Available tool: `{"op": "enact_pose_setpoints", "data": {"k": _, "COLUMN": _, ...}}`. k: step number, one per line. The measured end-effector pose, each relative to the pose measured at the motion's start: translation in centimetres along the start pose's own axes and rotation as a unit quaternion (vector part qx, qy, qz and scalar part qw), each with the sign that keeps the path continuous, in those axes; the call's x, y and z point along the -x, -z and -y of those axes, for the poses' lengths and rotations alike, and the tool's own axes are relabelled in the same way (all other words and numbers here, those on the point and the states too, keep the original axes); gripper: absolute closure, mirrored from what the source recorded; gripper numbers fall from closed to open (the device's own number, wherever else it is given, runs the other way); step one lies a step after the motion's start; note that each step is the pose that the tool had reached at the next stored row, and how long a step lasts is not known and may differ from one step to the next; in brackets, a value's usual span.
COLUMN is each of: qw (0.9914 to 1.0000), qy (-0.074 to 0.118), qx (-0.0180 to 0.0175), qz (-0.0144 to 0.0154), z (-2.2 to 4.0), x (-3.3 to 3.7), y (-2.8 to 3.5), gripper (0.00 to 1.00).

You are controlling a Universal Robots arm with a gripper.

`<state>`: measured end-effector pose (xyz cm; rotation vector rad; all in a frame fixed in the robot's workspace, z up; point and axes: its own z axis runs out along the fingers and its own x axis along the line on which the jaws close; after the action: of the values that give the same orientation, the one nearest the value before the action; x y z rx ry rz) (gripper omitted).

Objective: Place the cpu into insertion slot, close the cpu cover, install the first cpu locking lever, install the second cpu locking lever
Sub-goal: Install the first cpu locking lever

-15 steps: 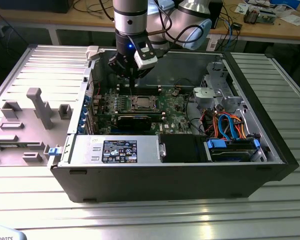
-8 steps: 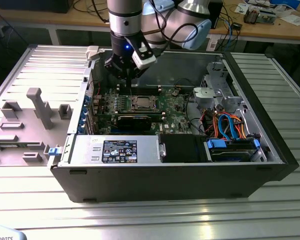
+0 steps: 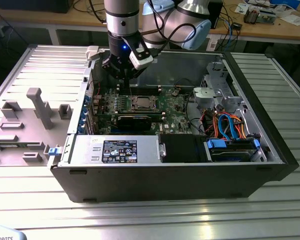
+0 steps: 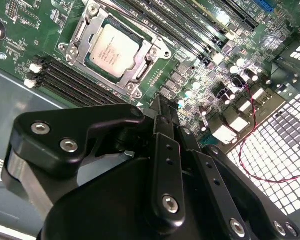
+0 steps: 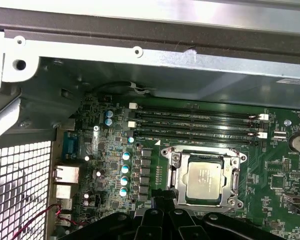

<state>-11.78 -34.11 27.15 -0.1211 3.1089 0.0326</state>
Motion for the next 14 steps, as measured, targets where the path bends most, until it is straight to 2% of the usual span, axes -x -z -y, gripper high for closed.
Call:
{"op": "enact_pose_setpoints", "data": {"k": 9, "qw": 1.0, "qy": 0.0, "qx": 0.0, "qz": 0.0, "z": -0.05, "x": -0.03, "y": -0.03, "gripper": 0.89}}
{"op": "enact_pose_setpoints", "data": {"k": 14, "qw": 1.0, "qy": -0.001, "qx": 0.0, "qz": 0.0, "z": -0.67, "x": -0.12, "y": -0.24, "gripper": 0.89}}
